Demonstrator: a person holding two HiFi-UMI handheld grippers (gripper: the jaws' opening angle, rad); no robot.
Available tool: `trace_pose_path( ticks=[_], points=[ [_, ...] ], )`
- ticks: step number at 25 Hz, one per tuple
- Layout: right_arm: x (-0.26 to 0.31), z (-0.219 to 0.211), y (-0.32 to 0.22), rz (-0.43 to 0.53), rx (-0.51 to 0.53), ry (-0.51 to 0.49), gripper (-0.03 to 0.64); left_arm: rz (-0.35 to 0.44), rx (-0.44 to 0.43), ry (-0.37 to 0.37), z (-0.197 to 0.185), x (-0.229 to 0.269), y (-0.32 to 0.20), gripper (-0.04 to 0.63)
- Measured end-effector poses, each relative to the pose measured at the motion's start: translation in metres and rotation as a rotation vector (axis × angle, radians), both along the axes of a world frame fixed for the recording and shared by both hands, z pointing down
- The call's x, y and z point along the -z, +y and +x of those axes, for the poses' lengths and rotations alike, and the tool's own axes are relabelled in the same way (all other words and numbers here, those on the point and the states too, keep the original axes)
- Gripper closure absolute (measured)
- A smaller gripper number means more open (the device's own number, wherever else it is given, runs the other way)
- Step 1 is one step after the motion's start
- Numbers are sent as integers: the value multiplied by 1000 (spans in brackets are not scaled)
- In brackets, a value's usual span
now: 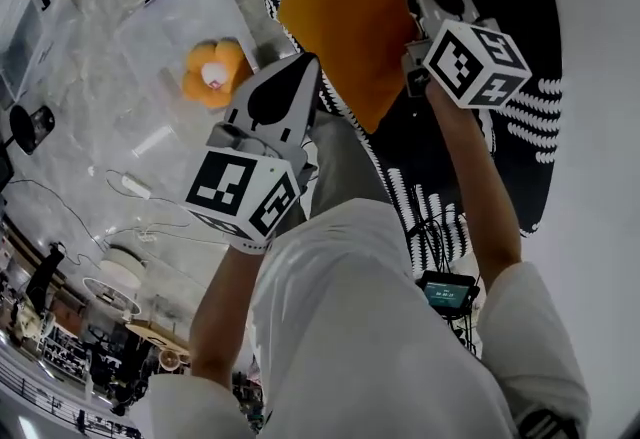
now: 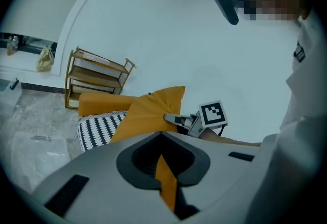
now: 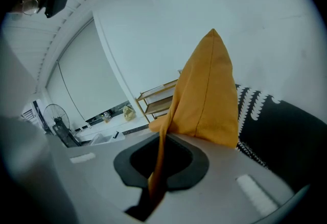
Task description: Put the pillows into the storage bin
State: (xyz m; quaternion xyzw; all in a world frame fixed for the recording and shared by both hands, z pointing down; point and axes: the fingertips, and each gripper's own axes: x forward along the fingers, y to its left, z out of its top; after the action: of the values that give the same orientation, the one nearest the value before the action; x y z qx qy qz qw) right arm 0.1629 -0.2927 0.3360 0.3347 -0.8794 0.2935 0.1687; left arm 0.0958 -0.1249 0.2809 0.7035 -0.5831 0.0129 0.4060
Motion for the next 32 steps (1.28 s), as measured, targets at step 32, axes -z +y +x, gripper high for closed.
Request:
trace_pose_path(
  ticks=[32],
  points=[
    [-11, -256, 259, -64, 507, 14, 600, -10, 456, 16, -174, -5, 235, 588]
  ],
)
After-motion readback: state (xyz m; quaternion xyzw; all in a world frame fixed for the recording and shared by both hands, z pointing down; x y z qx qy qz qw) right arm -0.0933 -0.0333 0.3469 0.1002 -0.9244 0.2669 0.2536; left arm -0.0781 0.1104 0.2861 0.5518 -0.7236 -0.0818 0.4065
